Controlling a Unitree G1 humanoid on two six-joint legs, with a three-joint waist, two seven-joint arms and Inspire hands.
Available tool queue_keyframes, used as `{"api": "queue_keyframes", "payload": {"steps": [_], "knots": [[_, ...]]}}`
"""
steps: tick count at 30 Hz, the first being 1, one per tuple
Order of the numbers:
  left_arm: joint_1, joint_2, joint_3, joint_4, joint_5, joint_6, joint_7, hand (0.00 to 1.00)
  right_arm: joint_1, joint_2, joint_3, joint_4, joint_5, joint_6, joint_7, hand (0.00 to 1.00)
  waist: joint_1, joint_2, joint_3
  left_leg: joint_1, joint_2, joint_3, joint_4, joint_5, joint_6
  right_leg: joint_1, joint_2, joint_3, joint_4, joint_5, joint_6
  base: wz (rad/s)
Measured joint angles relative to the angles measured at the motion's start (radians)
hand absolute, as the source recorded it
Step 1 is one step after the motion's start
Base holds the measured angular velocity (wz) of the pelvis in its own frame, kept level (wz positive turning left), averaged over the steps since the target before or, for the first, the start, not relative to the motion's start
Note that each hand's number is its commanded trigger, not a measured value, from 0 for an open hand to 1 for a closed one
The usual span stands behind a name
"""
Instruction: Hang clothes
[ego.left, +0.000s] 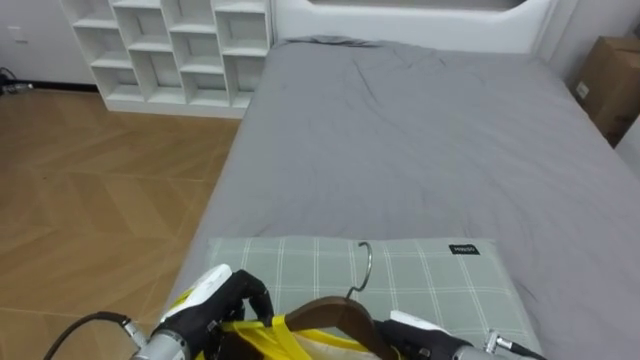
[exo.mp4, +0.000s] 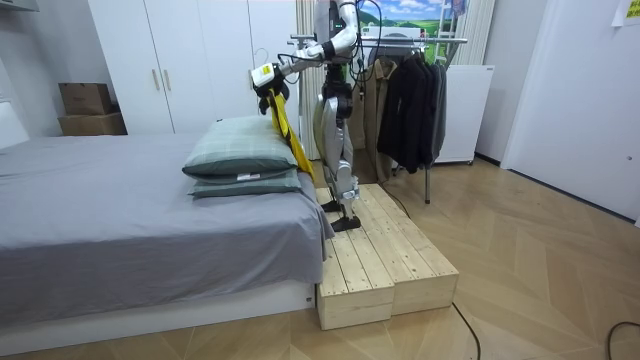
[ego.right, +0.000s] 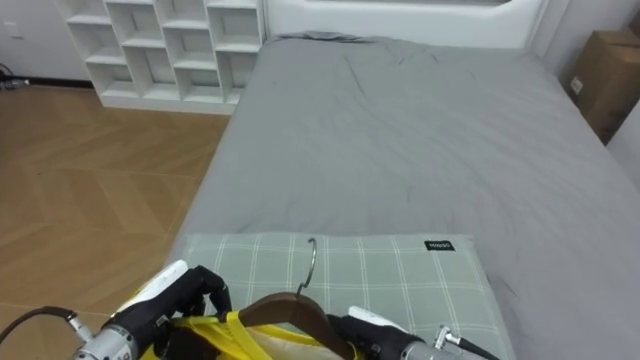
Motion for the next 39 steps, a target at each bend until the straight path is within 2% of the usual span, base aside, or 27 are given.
{"api": "queue_keyframes", "payload": {"steps": [10,12,13,15,16,17,18,30,32,39], "knots": [[0.0,-0.001,0.0,0.0,0.0,0.001,0.0,1.0,-0.002,0.006,0.0,0.006,-0.005,0.012,0.01,0.0,-0.003,0.0,-0.0001,0.0,0.0,0.0,0.002,0.0,0.0,-0.001,0.001,0.0,0.0,0.0,0.0,0.0],[0.0,-0.001,-0.001,0.0,0.0,0.002,0.0,1.0,-0.004,0.007,0.0,0.007,-0.007,0.019,0.01,0.24,-0.004,-0.001,-0.0001,0.0,0.0,0.001,0.002,0.0,0.0,0.0,0.001,0.001,0.0,0.0,0.0,0.0],[0.0,-0.002,-0.001,0.0,0.0,0.002,0.0,1.0,-0.005,0.007,0.0,0.007,-0.006,0.023,0.011,0.49,-0.004,-0.001,-0.0002,0.0,0.0,0.001,0.002,0.0,0.0,0.0,0.001,0.0,0.001,0.0,0.0,0.0],[0.0,-0.004,-0.001,0.0,0.0,0.002,0.0,1.0,-0.014,0.008,0.001,0.007,-0.006,0.034,0.014,0.62,-0.004,-0.001,-0.0002,0.0,0.0,0.001,0.003,0.0,0.0,-0.001,0.001,-0.001,0.001,0.0,0.0,0.0],[-0.001,-0.007,-0.001,0.0,0.0,0.002,0.0,1.0,-0.018,0.008,0.001,0.007,-0.006,0.038,0.014,0.75,-0.004,-0.002,-0.0007,0.0,0.0,0.001,0.003,0.0,0.0,0.0,0.001,-0.001,0.001,0.0,0.0,0.0],[-0.002,-0.009,-0.001,0.0,0.0,0.002,0.0,1.0,-0.02,0.008,0.0,0.007,-0.007,0.039,0.013,0.94,-0.003,-0.003,-0.001,-0.001,0.0,0.0,0.004,0.0,0.0,0.0,0.001,-0.002,0.002,0.0,0.0,0.0],[-0.003,-0.01,-0.001,0.0,0.0,0.002,0.0,1.0,-0.02,0.008,0.0,0.007,-0.009,0.04,0.013,1.0,-0.003,-0.003,-0.001,-0.002,0.0,0.0,0.005,0.0,0.0,0.0,0.001,-0.002,0.002,0.0,0.0,0.0],[-0.011,-0.018,-0.011,0.0,-0.001,0.001,0.0,1.0,-0.031,0.009,-0.001,0.007,-0.047,0.038,-0.007,1.0,-0.01,-0.011,-0.0015,-0.006,0.0,0.0,0.009,0.0,0.0,-0.001,0.001,0.001,0.002,0.0,0.0,0.0],[-0.013,-0.021,-0.011,0.0,-0.001,-0.001,0.002,1.0,-0.032,0.009,0.001,0.007,-0.056,0.037,-0.007,1.0,-0.013,-0.017,-0.0046,-0.005,0.0,0.0,0.009,0.0,0.0,-0.001,0.001,0.002,0.002,0.0,0.0,0.0],[-0.014,-0.024,-0.009,0.0,-0.002,-0.006,0.004,1.0,-0.03,0.012,0.006,0.008,-0.06,0.017,-0.004,1.0,-0.015,-0.022,-0.0049,0.001,0.001,0.006,0.007,0.0,0.0,0.001,0.002,0.01,0.002,0.0,0.0,-0.02]]}}
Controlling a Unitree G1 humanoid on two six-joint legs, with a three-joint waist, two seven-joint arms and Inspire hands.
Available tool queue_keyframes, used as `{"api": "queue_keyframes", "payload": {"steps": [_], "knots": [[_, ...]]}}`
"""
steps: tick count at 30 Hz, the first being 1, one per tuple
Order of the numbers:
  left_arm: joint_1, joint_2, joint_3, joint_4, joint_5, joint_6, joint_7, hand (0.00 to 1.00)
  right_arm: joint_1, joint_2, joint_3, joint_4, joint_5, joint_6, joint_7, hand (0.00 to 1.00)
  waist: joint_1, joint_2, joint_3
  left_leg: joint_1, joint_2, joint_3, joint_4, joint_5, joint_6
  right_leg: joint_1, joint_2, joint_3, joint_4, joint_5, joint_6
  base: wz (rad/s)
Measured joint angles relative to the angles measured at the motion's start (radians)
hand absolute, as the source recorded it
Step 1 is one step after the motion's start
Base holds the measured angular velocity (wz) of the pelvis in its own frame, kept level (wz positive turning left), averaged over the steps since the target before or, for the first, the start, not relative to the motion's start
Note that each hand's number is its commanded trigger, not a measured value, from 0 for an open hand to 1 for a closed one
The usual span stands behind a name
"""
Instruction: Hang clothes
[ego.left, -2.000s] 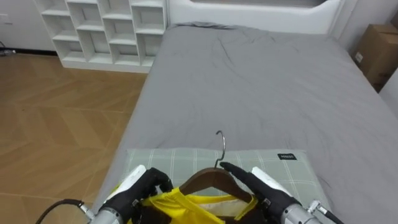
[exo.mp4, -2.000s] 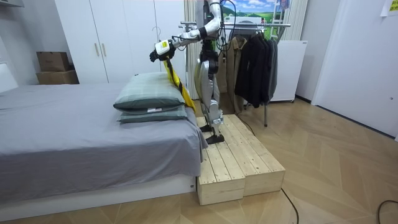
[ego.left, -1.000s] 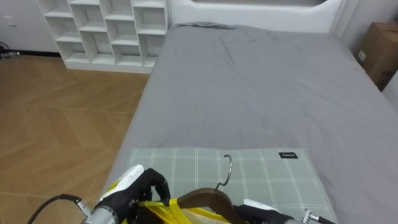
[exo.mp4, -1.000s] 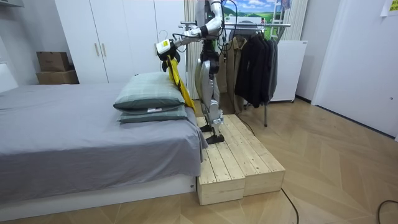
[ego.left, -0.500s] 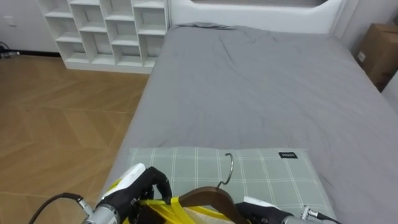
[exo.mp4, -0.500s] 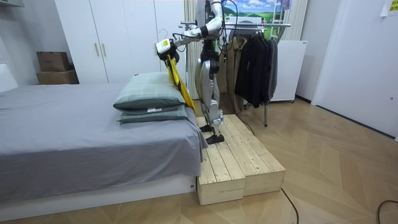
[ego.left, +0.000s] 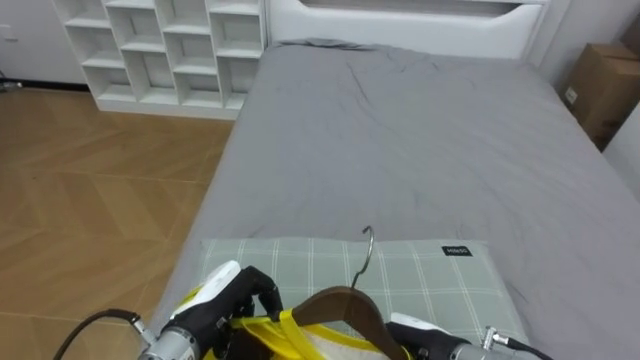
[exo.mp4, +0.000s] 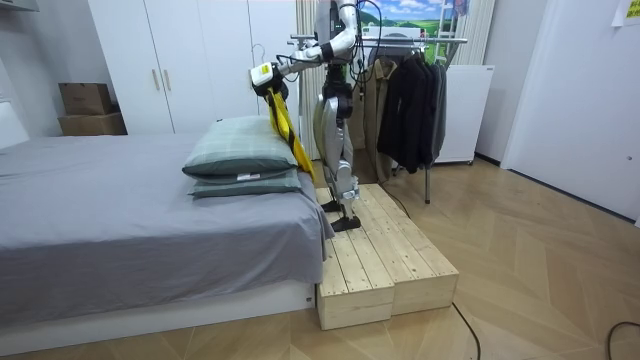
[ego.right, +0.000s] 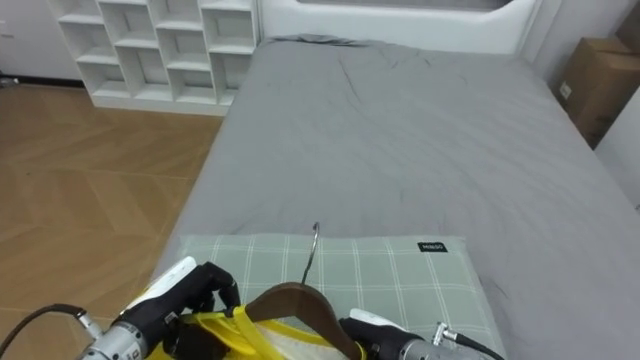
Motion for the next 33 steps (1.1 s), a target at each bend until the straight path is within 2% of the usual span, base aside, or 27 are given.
{"api": "queue_keyframes", "payload": {"steps": [26,27,28,29,30,31,33], "knots": [[0.0,0.0,-0.001,0.0,0.0,-0.001,0.0,1.0,0.001,0.0,0.003,0.006,0.001,-0.003,0.0,1.0,-0.005,0.007,-0.001,0.009,0.001,0.014,-0.005,0.0,0.0,0.002,0.002,0.018,0.001,0.0,0.0,-0.01],[0.0,0.0,-0.001,0.0,0.0,-0.001,0.0,0.95,0.001,0.0,0.003,0.006,0.001,-0.004,0.0,1.0,-0.005,0.008,-0.0015,0.01,0.001,0.014,-0.005,0.0,0.0,0.002,0.002,0.018,0.001,0.0,0.0,0.0],[0.0,0.0,-0.001,0.0,0.0,-0.001,0.0,0.85,0.001,0.0,0.003,0.006,0.001,-0.003,0.0,1.0,-0.005,0.009,-0.0018,0.01,0.001,0.014,-0.005,0.0,0.0,0.002,0.002,0.018,0.001,0.0,0.0,0.0],[0.0,0.0,-0.001,0.0,0.0,-0.001,0.0,0.64,0.001,0.0,0.003,0.006,0.001,-0.004,0.0,1.0,-0.005,0.01,-0.0025,0.01,0.001,0.015,-0.005,0.0,0.0,0.002,0.002,0.018,0.001,0.0,0.0,0.0],[0.0,0.0,-0.001,0.0,0.0,-0.001,0.0,0.27,0.001,0.0,0.003,0.006,0.001,-0.004,0.0,1.0,-0.005,0.011,-0.0029,0.01,0.001,0.015,-0.005,0.0,0.0,0.002,0.002,0.018,0.001,0.0,0.0,0.0],[0.0,0.0,-0.001,0.0,0.0,-0.001,0.0,0.0,0.001,0.0,0.003,0.006,0.001,-0.003,0.001,1.0,-0.005,0.012,-0.0039,0.01,0.001,0.015,-0.005,0.0,0.0,0.002,0.002,0.019,0.001,0.0,0.0,0.0],[0.0,-0.004,-0.001,0.0,-0.002,-0.001,0.0,0.0,0.001,0.0,0.003,0.007,-0.001,-0.003,0.001,1.0,-0.006,0.014,-0.0053,0.01,0.001,0.015,-0.005,0.0,0.0,0.002,0.001,0.019,0.001,0.0,0.0,0.0]]}}
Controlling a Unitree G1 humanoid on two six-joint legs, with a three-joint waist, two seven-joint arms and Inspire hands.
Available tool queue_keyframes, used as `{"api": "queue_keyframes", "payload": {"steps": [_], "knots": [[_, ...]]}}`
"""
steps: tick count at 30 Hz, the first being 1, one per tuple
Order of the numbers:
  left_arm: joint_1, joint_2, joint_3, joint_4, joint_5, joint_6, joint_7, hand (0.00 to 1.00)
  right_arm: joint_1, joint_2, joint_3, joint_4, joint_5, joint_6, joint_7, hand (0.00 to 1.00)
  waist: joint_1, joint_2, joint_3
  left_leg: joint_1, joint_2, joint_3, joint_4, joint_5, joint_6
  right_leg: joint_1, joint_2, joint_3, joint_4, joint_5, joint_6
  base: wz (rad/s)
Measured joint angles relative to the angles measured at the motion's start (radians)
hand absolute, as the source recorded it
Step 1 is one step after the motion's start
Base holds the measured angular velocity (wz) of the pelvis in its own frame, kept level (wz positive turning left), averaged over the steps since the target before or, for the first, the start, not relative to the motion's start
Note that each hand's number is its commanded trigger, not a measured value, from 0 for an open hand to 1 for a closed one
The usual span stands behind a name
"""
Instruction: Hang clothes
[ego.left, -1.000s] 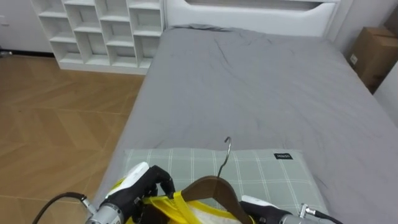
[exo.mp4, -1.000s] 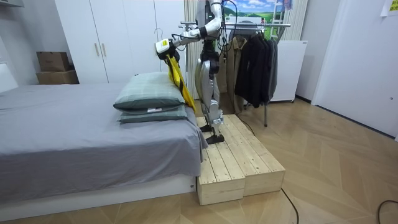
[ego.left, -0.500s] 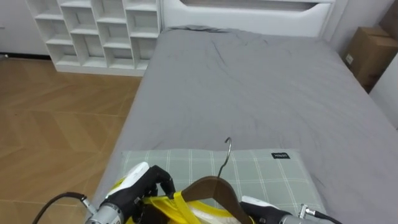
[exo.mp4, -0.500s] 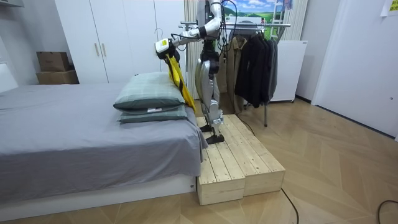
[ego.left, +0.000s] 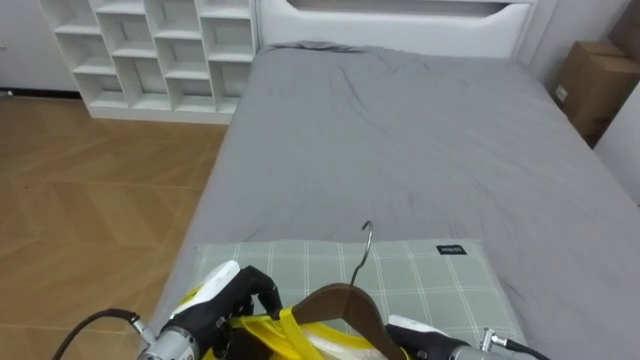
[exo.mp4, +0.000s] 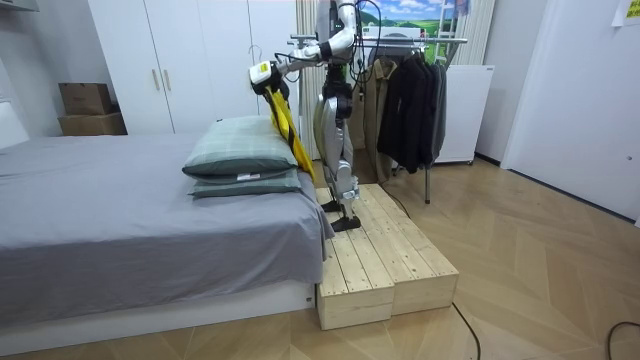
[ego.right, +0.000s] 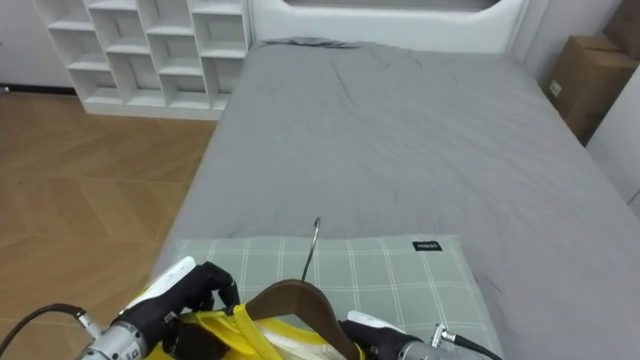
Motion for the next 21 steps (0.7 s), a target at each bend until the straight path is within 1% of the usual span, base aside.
{"api": "queue_keyframes", "payload": {"steps": [3,7,21], "knots": [[0.0,-0.008,0.001,0.0,-0.005,-0.004,0.0,0.0,0.0,0.0,0.0,0.016,-0.022,0.0,0.0,1.0,0.0,0.001,-0.0009,0.003,0.0,0.0,0.0,0.0,0.0,0.004,-0.002,-0.001,0.0,0.0,0.0,0.0],[-0.005,-0.014,0.001,0.0,-0.049,-0.006,0.0,0.0,0.018,-0.007,0.0,0.02,-0.031,0.002,-0.002,1.0,0.0,0.001,-0.0009,0.014,0.0,-0.002,-0.009,0.0,0.0,0.011,0.0,-0.001,-0.001,0.0,0.0,0.0],[-0.007,-0.015,0.001,0.0,-0.093,-0.006,-0.001,0.0,0.024,-0.007,0.0,0.004,-0.047,0.002,-0.005,1.0,0.001,0.0,-0.0012,0.017,0.0,0.01,-0.011,0.0,0.0,0.011,-0.001,0.004,0.0,0.0,0.0,0.0]]}}
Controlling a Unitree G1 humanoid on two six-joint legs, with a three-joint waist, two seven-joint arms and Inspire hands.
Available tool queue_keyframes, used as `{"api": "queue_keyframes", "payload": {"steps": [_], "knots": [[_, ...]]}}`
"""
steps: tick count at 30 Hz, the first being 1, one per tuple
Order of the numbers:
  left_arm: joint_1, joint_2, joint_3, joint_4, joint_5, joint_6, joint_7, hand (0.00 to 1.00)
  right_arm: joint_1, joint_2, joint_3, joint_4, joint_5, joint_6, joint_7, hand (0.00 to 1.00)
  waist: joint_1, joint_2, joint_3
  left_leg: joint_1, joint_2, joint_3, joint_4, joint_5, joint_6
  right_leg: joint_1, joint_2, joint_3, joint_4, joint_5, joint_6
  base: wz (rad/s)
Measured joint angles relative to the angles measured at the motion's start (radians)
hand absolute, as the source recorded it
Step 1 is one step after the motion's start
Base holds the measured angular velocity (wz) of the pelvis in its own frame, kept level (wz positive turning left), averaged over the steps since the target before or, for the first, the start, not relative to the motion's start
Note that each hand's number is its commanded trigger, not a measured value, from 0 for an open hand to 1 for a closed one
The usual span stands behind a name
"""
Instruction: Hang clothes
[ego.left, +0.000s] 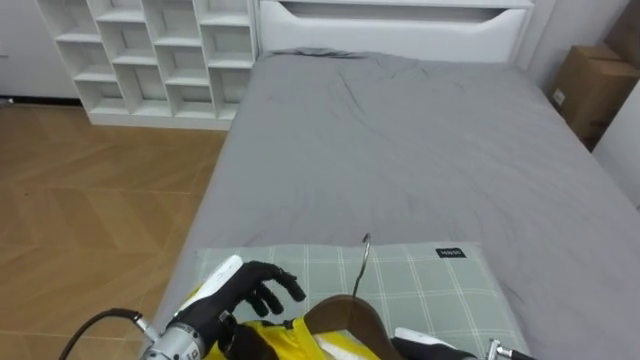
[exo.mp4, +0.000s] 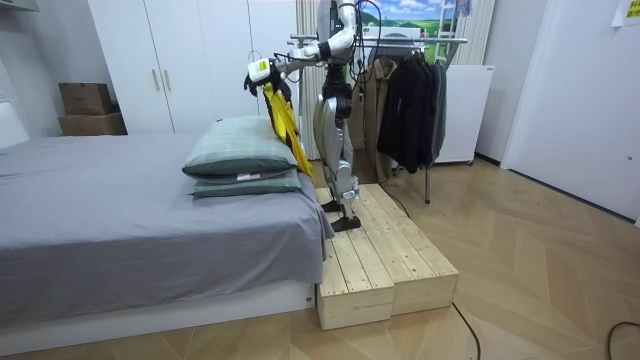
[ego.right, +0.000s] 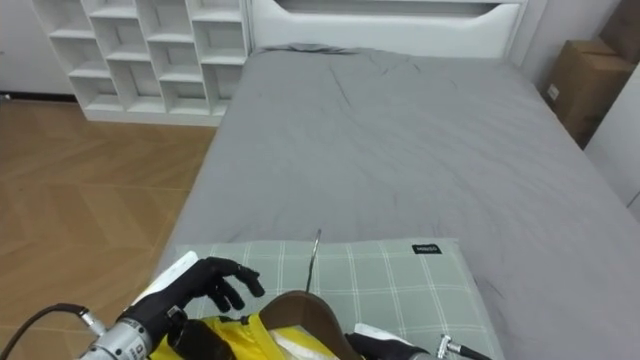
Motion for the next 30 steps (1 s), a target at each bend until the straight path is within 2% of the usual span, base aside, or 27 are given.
{"api": "queue_keyframes", "payload": {"steps": [13,18,23,26,30], "knots": [[0.0,-0.002,0.0,0.004,-0.005,-0.003,-0.007,0.0,0.004,-0.004,0.0,-0.053,-0.021,0.0,-0.001,1.0,0.004,-0.002,-0.0007,0.015,0.002,0.017,-0.005,0.0,0.0,0.003,0.004,0.022,0.003,0.0,0.0,-0.04],[0.0,-0.001,0.002,0.006,-0.032,-0.004,-0.007,0.0,0.003,-0.033,-0.003,-0.053,-0.02,-0.003,-0.007,1.0,0.002,-0.008,0.0009,0.012,0.002,0.015,-0.005,0.0,0.0,0.001,0.004,0.018,0.003,0.0,0.0,0.01],[0.0,0.003,0.013,0.035,-0.032,0.006,-0.027,0.0,0.004,-0.051,-0.061,-0.052,-0.023,0.0,-0.037,1.0,0.001,-0.026,0.001,0.011,0.002,0.015,-0.003,0.0,0.0,0.002,0.003,0.016,0.003,0.0,0.0,0.0],[0.0,0.003,0.021,0.035,-0.032,0.012,-0.046,0.0,0.004,-0.071,-0.099,-0.052,-0.023,0.002,-0.046,1.0,0.002,-0.028,0.0002,0.011,0.0,0.016,-0.002,0.0,0.0,0.001,0.0,0.013,0.003,0.0,0.001,0.0],[0.001,0.001,0.058,0.035,-0.034,0.014,-0.053,0.0,0.001,-0.073,-0.166,-0.038,-0.034,0.009,-0.052,1.0,-0.001,-0.027,0.0,0.011,0.0,0.016,-0.002,0.0,0.0,0.002,-0.006,0.007,0.003,0.0,0.001,0.0]]}}
